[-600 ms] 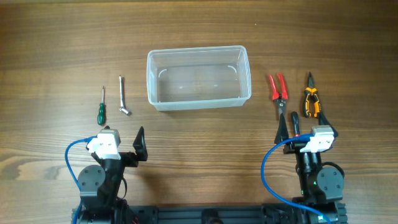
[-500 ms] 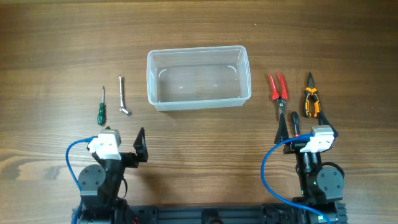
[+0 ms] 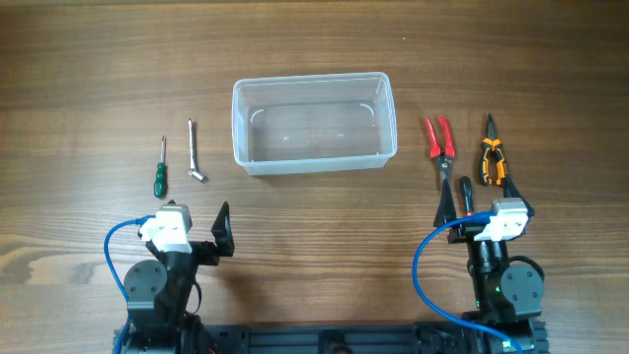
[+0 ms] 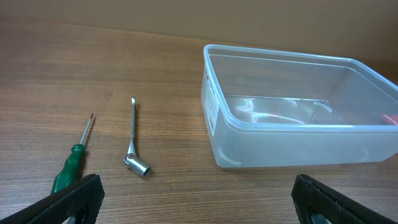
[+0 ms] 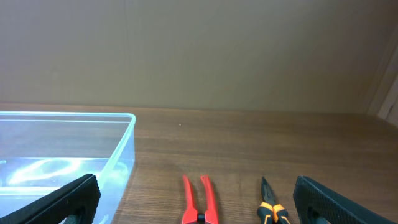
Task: Pack container
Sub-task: 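Raise both arms from rest toward the tools beside the container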
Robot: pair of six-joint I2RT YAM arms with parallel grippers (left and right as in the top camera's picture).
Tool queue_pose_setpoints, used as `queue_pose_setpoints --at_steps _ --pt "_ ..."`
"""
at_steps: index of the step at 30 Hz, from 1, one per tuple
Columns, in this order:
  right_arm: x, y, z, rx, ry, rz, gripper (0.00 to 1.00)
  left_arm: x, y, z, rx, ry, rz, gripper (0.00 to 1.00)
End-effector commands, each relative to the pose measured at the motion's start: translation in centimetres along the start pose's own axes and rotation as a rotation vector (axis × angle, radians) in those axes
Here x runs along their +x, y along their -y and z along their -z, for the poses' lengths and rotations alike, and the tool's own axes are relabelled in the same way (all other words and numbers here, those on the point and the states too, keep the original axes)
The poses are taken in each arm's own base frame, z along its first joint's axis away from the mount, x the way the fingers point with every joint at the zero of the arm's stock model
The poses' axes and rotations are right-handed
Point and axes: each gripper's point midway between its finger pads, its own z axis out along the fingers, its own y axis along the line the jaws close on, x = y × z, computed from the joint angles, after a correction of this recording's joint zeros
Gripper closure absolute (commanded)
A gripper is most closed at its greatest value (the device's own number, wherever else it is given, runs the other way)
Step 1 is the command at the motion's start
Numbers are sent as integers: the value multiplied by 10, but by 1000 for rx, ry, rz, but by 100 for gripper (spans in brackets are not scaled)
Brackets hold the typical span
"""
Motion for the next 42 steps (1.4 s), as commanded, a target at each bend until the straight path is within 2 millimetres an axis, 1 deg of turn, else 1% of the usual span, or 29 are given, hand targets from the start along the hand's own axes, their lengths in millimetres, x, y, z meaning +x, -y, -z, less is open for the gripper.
queue_pose_setpoints --at_steps 1,27,29,32,33,34,35,36,39,42 --pt "-3 -4 1 -20 14 4 0 2 1 -1 11 -3 18 0" --pt "-3 -4 1 -20 14 4 0 2 1 -1 11 -3 17 0" --pt "-3 -4 1 -20 14 5 0 -1 -4 -1 -22 9 14 0" --pt "-3 -4 1 -20 14 4 0 1 -2 -1 -7 3 18 0" --pt "-3 -4 1 -20 14 4 0 -1 -2 -1 -6 11 16 0" --pt "-3 -4 1 -20 14 4 0 -8 2 -1 13 36 20 0" --pt "-3 -4 1 -20 14 4 0 -19 7 0 41 78 64 0" --pt "-3 -4 1 -20 15 4 0 -24 8 1 48 100 116 0" --pt "-3 -4 1 -20 14 -5 0 -29 9 1 56 118 174 0" --pt "-3 -7 1 -39 14 -7 0 -46 6 4 40 189 176 0"
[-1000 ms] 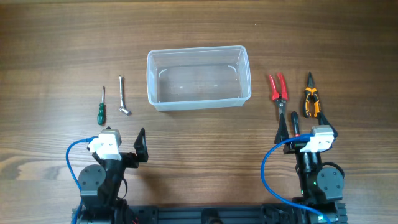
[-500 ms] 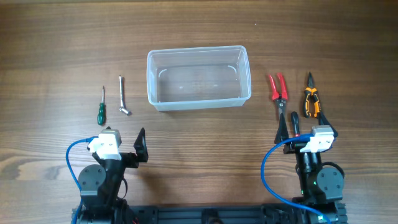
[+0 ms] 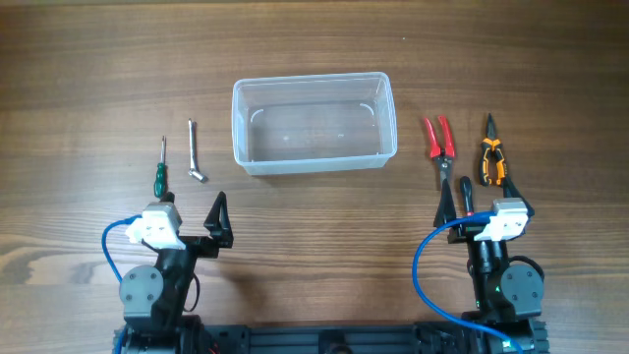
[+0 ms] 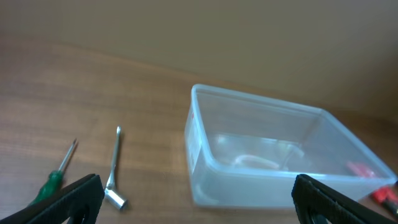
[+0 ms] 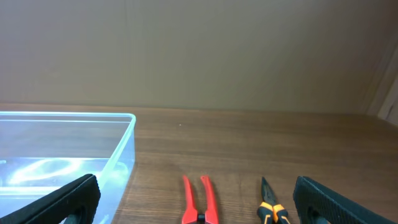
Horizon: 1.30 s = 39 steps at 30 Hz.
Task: Pack container
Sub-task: 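Raise both arms from rest toward the tools beside the container, then lower the right gripper onto the orange-black needle-nose pliers and grasp them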
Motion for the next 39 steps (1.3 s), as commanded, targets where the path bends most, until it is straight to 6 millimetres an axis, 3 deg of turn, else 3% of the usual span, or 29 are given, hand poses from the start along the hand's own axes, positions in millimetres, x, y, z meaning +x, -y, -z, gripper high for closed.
queue_pose_setpoints --at_steps 1,3,5,7,10,12,14,16,18,21,22,24,26,28,30,31,33,37,39 --pt "-2 -10 1 -57 11 -6 0 -17 0 0 -6 73 38 0" --pt "-3 -12 1 -71 16 -12 0 -26 -4 1 -38 82 63 0" --pt "-7 -20 2 -117 23 -131 0 -39 -5 -2 -72 56 74 0" --pt "-14 -27 4 -161 29 -190 0 -60 -13 -12 -150 15 68 0" --pt "-30 -28 5 -168 10 -158 0 -97 -29 -39 -250 -98 28 0" --pt "-40 -28 3 -165 -56 -158 0 -127 -51 -66 -335 -230 22 0" --pt "-45 -28 -1 -156 -209 -159 0 -153 -67 -94 -355 -346 82 0" --pt "-48 -30 -9 -167 -326 -107 0 -166 -78 -111 -356 -400 123 0" --pt "-64 -34 -31 -203 -457 -10 0 -171 -91 -129 -377 -444 145 0" --pt "-92 -34 -74 -213 -540 73 0 -167 -95 -135 -379 -452 148 0" --pt "-101 -30 -107 -209 -580 61 0 -166 -95 -134 -379 -457 152 0" --pt "-99 -29 -140 -239 -614 14 0 -159 -94 -130 -387 -491 162 0" --pt "-90 -41 -161 -332 -626 -33 0 -146 -94 -122 -398 -550 177 0" --pt "-67 -45 -161 -356 -704 -66 0 -131 -93 -111 -418 -622 199 0" --pt "-59 -44 -160 -331 -743 -115 0 -126 -93 -108 -422 -642 206 0" --pt "-49 -37 -157 -260 -795 -164 0 -125 -93 -107 -423 -647 208 0" --pt "-12 1 -142 24 -951 -206 0 -125 -93 -107 -423 -647 208 0" --pt "42 8 -135 -4 -1138 -76 0 -125 -93 -107 -423 -647 208 0" --pt "54 16 -137 -7 -1162 -133 0 -125 -93 -107 -423 -647 208 0"
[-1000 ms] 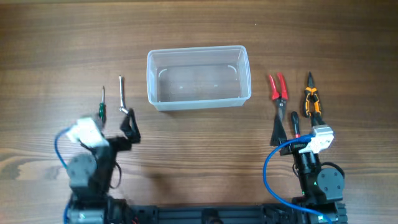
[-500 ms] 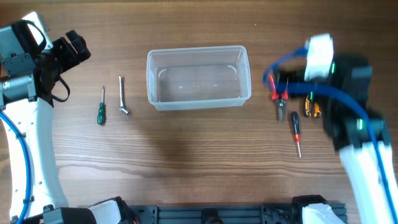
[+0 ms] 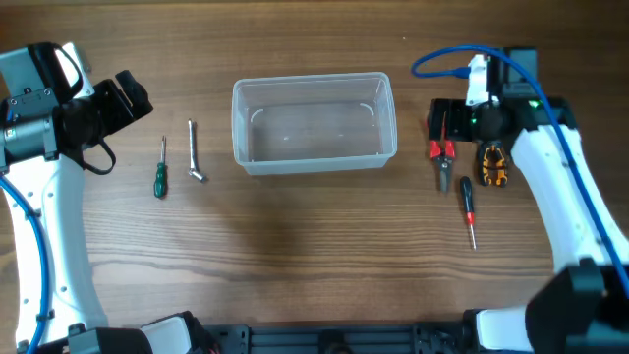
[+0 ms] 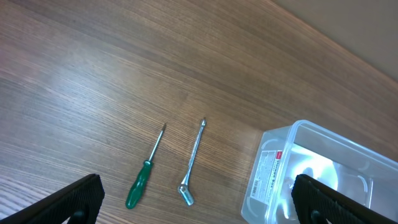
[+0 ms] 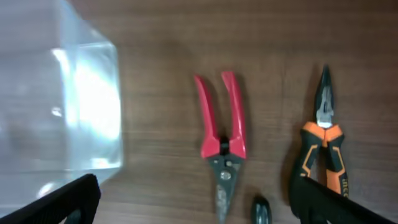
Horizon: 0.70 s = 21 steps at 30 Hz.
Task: Pack container
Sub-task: 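Lower the right gripper onto the orange-black needle-nose pliers and grasp them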
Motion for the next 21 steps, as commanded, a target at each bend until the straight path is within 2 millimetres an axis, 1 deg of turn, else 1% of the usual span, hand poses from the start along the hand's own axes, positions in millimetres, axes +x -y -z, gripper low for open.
queue_pose_setpoints --at_steps 1,2,3,6,8,10,12,13,14,16,18,21 --pt "-3 25 -15 -20 -24 -54 0 -5 2 4 10 14 -15 0" --pt "-1 51 -18 -39 -28 -141 1 -5 2 4 10 14 -15 0" --pt "8 68 -16 -21 -55 -192 3 -5 2 4 10 14 -15 0" --pt "23 86 -13 5 -106 -211 5 -5 2 4 10 14 -15 0" --pt "37 106 -10 87 -150 -237 6 -5 2 4 10 14 -15 0" --pt "45 126 -10 162 -175 -256 6 -5 2 4 10 14 -15 0" --pt "56 146 -14 236 -216 -276 9 -5 2 4 10 14 -15 0" --pt "61 151 -19 241 -239 -290 10 -5 2 4 10 14 -15 0" --pt "65 153 -25 229 -256 -300 11 -5 2 4 10 14 -15 0" --pt "75 151 -42 188 -313 -289 21 -5 2 4 10 14 -15 0" --pt "85 152 -59 175 -367 -267 25 -5 2 4 10 14 -15 0" --pt "90 156 -78 168 -392 -237 25 -5 2 4 10 14 -15 0"
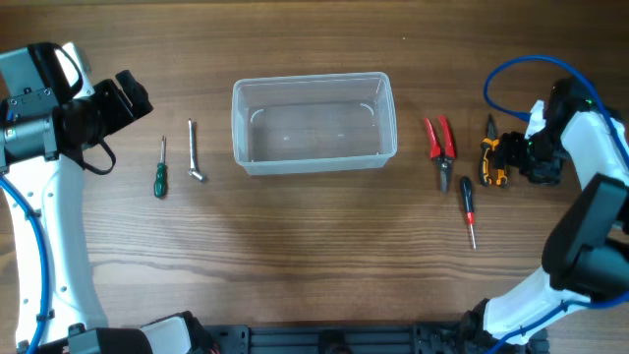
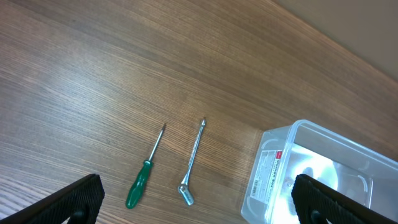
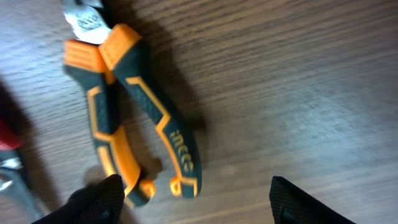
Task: Pack container
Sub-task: 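Lower the right gripper onto the orange-black needle-nose pliers and grasp them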
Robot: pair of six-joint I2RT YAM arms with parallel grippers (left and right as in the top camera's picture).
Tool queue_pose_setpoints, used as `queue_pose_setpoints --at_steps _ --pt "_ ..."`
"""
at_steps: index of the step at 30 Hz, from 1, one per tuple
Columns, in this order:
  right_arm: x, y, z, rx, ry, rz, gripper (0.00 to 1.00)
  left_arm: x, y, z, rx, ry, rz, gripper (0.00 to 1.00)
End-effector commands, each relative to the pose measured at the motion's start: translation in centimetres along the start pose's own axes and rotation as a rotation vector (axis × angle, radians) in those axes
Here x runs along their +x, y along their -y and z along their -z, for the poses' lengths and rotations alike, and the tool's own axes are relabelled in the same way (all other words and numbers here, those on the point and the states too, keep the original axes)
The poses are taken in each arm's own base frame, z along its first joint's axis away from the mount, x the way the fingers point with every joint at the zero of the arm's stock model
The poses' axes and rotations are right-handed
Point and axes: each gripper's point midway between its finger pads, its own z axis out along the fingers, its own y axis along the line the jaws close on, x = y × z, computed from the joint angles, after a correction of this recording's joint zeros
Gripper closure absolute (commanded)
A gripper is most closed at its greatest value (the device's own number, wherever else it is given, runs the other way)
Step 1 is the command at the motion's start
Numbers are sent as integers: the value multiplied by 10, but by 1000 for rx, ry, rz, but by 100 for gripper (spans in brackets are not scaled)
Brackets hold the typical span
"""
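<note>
The clear plastic container stands empty at the table's middle. Left of it lie a green screwdriver and a silver socket wrench; both also show below my left gripper, which hangs open high above them, the screwdriver beside the wrench. Right of the container lie red pliers, orange-and-black pliers and a red-tipped black screwdriver. My right gripper is open and low over the table, with the orange pliers' handles close to its left finger.
The left arm runs along the table's left edge and the right arm along the right edge, with a blue cable looping above it. Bare wooden tabletop lies in front of the container.
My right gripper was high above the red pliers; now it is low at the table's right side, next to the orange pliers' handles. The left arm has not moved.
Both arms were folded at the table's front edge, grippers open. The left one then lifted slightly. Later both were stretched out, left above the screwdriver and wrench, right above the red pliers. Now the right sits low at the orange pliers. No tool has moved.
</note>
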Motion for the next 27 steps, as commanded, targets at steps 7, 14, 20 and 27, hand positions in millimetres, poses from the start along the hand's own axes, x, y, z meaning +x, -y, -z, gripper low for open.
queue_pose_setpoints --at_steps 7,14,20,27 --pt "-42 2 -43 6 96 64 25 -5 2 4 10 13 -15 0" --pt "-52 -23 -40 -127 149 139 38 -5 2 4 10 13 -15 0" --pt "-27 -46 -39 -242 57 159 39 -5 2 4 10 13 -15 0" --pt "2 -44 -39 -231 -81 12 41 -5 2 4 10 13 -15 0"
